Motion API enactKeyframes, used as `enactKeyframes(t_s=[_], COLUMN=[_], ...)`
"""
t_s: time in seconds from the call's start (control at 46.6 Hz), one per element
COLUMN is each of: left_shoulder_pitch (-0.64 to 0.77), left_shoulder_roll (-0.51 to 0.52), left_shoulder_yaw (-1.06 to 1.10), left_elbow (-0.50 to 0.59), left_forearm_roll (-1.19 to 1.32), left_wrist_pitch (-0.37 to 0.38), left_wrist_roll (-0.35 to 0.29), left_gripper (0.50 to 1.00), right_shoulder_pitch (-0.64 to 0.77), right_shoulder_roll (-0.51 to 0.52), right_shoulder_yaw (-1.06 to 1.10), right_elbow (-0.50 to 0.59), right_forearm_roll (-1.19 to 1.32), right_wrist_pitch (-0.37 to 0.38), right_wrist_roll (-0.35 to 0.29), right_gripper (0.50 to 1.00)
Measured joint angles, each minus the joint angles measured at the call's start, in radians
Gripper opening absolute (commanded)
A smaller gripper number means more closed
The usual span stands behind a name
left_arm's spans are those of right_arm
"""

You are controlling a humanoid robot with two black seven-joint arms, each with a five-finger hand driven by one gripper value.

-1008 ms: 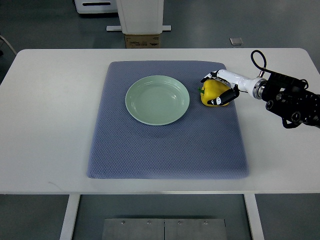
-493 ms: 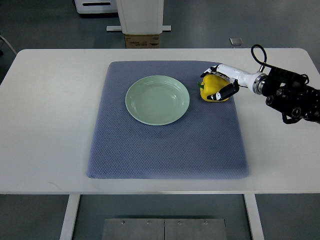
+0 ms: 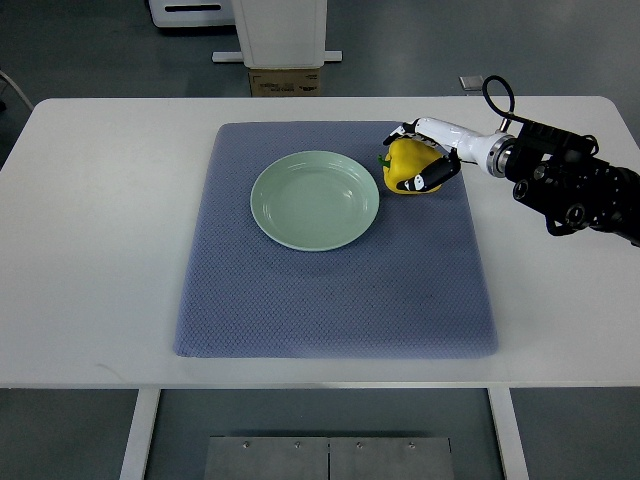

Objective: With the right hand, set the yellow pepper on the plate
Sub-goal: 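Lift the pepper with the right hand and carry it over the plate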

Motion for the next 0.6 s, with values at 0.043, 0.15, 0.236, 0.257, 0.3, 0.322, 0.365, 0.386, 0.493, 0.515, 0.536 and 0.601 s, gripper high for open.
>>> enactKeyframes(t_s=[0.043,0.15,0.236,0.257,0.3,0.322,0.365,0.386,0.493,0.515,0.536,0.601], left_shoulder_pitch=[-0.001,0.000,0.000,0.000,0.000,0.000,0.000,0.000,0.000,0.000,0.000,0.000], left_shoulder_roll=[0.000,0.000,0.000,0.000,0.000,0.000,0.000,0.000,0.000,0.000,0.000,0.000], left_shoulder_yaw=[0.000,0.000,0.000,0.000,0.000,0.000,0.000,0.000,0.000,0.000,0.000,0.000], left_elbow=[0.000,0.000,0.000,0.000,0.000,0.000,0.000,0.000,0.000,0.000,0.000,0.000], left_forearm_roll=[0.000,0.000,0.000,0.000,0.000,0.000,0.000,0.000,0.000,0.000,0.000,0.000], left_wrist_pitch=[0.000,0.000,0.000,0.000,0.000,0.000,0.000,0.000,0.000,0.000,0.000,0.000], left_wrist_roll=[0.000,0.000,0.000,0.000,0.000,0.000,0.000,0.000,0.000,0.000,0.000,0.000], left_gripper=[1.000,1.000,1.000,1.000,1.000,1.000,1.000,1.000,1.000,1.000,1.000,1.000], right_shoulder_pitch=[0.008,0.015,0.017,0.017,0.017,0.017,0.016,0.015,0.014,0.014,0.014,0.014], right_shoulder_roll=[0.008,0.031,0.055,0.063,0.074,0.078,0.084,0.087,0.104,0.106,0.108,0.111], right_shoulder_yaw=[0.000,0.001,0.003,0.003,0.003,0.003,0.003,0.003,0.003,0.003,0.003,0.003], right_elbow=[0.000,-0.004,-0.013,-0.016,-0.022,-0.025,-0.029,-0.029,-0.030,-0.030,-0.030,-0.030], right_forearm_roll=[0.000,0.002,0.002,0.002,0.002,0.002,0.002,0.002,0.002,0.002,0.002,0.002], right_wrist_pitch=[0.000,0.000,0.000,0.000,0.000,0.000,0.000,0.000,0.000,0.000,0.000,0.000], right_wrist_roll=[-0.006,-0.021,-0.028,-0.029,-0.029,-0.029,-0.029,-0.029,-0.029,-0.030,-0.031,-0.035], right_gripper=[0.500,0.500,0.500,0.500,0.500,0.500,0.500,0.500,0.500,0.500,0.500,0.500])
